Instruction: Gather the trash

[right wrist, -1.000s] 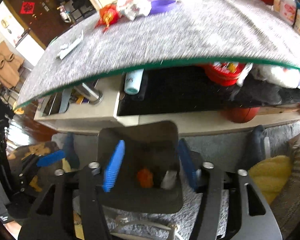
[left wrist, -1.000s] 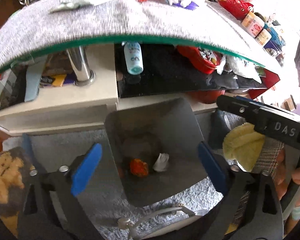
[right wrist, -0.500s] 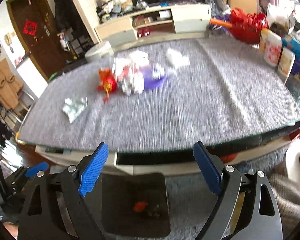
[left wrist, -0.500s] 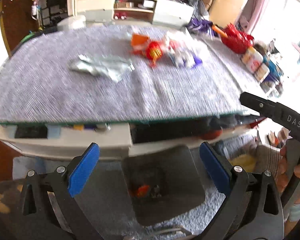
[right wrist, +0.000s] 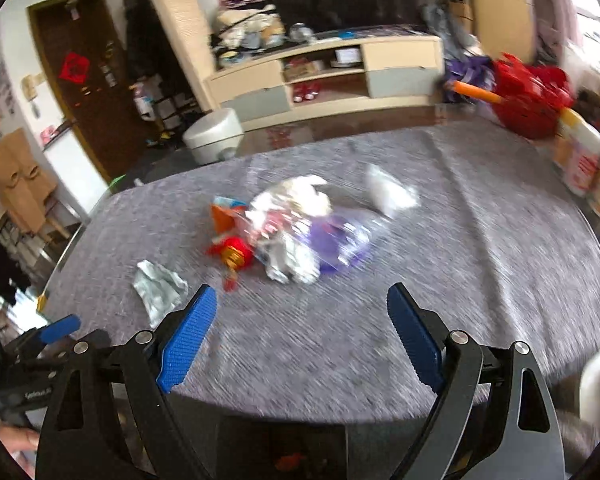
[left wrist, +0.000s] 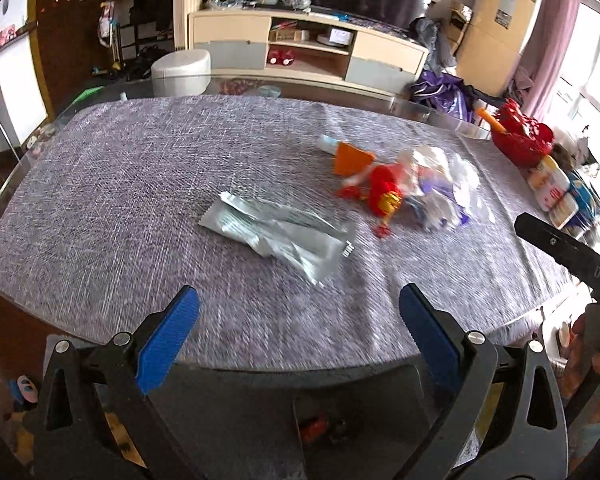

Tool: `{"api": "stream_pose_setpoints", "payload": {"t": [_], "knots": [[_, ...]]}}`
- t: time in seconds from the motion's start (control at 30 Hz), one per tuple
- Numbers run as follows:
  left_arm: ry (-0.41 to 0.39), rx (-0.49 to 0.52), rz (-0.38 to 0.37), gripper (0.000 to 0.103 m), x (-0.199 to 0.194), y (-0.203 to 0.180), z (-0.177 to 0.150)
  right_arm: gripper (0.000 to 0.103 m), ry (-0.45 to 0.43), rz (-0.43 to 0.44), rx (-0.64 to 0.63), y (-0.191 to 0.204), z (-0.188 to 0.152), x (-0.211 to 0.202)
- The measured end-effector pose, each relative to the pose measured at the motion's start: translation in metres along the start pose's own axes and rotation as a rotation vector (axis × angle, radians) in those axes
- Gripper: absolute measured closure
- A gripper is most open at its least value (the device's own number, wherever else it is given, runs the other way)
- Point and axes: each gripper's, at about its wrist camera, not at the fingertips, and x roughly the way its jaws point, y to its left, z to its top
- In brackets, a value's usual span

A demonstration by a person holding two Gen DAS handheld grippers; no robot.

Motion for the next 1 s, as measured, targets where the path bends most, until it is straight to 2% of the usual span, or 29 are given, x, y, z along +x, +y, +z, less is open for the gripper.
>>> {"api": "stream_pose_setpoints", "payload": {"t": [0.13, 0.33, 0.47, 0.6, 0.63, 0.7, 0.8, 1.0], "knots": [[0.019, 0.008, 0.025, 0.008, 0.018, 0.007, 0.013, 0.015, -0.019, -0.028, -0.060, 0.017, 0.014, 0.020], [0.055, -0.001, 0.016, 0.008, 0.048, 0.011, 0.026, 0.016, -0.035, -0.079, -0.100, 0.027, 0.027, 0.041], [0.073, 0.010, -0.006, 0.008, 0.067, 0.004, 0.030, 0.015, -0.026, -0.076, -0.114, 0.030, 0.029, 0.055], [0.094, 0.040, -0.012, 0.008, 0.084, -0.005, 0.029, 0.017, -0.026, -0.116, -0.143, 0.030, 0.027, 0.067], [0.101, 0.042, -0.018, 0.008, 0.088, -0.007, 0.029, 0.019, -0.021, -0.113, -0.137, 0.027, 0.027, 0.069], [0.105, 0.046, -0.021, 0.008, 0.093, -0.006, 0.027, 0.045, -0.005, -0.096, -0.104, 0.018, 0.028, 0.071], [0.112, 0.046, -0.024, 0.016, 0.098, -0.006, 0.026, 0.060, 0.004, -0.069, -0.060, 0.007, 0.028, 0.070], [0.089, 0.078, 0.000, 0.020, 0.097, -0.010, 0.023, 0.076, 0.010, -0.042, -0.034, -0.001, 0.026, 0.067]]}}
